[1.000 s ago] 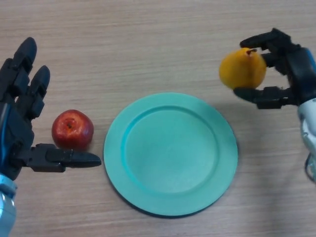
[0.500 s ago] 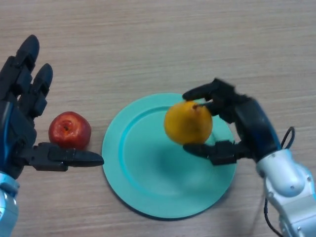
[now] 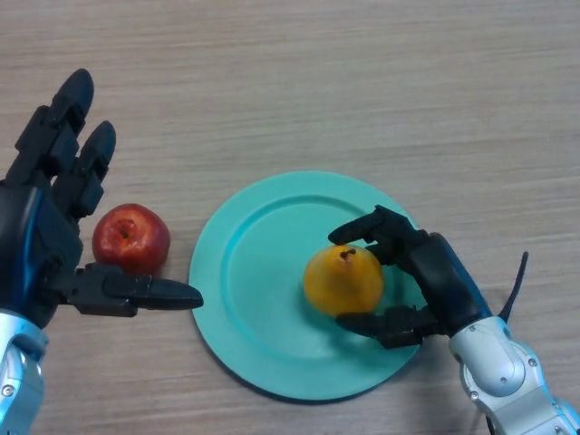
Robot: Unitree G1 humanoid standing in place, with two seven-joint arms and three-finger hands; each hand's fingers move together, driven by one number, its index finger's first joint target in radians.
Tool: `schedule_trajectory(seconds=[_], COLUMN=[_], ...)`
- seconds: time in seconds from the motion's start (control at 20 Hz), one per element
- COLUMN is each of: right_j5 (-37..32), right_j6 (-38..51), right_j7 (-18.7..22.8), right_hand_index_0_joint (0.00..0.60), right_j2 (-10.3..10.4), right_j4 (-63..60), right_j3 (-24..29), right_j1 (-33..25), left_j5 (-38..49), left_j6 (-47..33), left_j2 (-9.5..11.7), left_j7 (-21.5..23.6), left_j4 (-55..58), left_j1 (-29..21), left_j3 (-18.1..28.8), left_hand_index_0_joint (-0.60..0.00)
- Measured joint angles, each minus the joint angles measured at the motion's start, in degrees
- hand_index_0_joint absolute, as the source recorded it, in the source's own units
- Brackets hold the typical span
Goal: Pick up the yellow pear and place it on the plate
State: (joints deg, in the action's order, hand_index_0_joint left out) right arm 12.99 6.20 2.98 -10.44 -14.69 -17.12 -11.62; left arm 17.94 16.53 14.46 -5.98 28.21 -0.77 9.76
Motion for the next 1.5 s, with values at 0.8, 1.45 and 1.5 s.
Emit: schedule_trajectory(seconds=[0.8, 1.45, 1.5], right_j5=[-9.6, -11.0, -11.0], right_j6=[-14.0, -14.2, -14.2], right_j7=[-9.6, -11.7, -11.8], right_hand_index_0_joint=[0.000, 0.000, 0.000], right_j2=[-1.5, -2.1, -2.1], right_j4=[38.8, 40.1, 40.1], right_j3=[16.4, 20.6, 20.6], right_j1=[7.7, 12.2, 12.2], left_j5=[-0.2, -0.9, -0.9], left_j6=[0.1, 2.9, 2.9], left_j2=[0.0, 0.2, 0.2], left_j7=[0.1, 0.2, 0.2], left_j4=[-0.1, -2.0, -2.0], left_j1=[-0.9, -4.4, -4.4], left_j3=[-0.2, -2.3, -2.3], left_hand_index_0_joint=[0.000, 0.000, 0.000])
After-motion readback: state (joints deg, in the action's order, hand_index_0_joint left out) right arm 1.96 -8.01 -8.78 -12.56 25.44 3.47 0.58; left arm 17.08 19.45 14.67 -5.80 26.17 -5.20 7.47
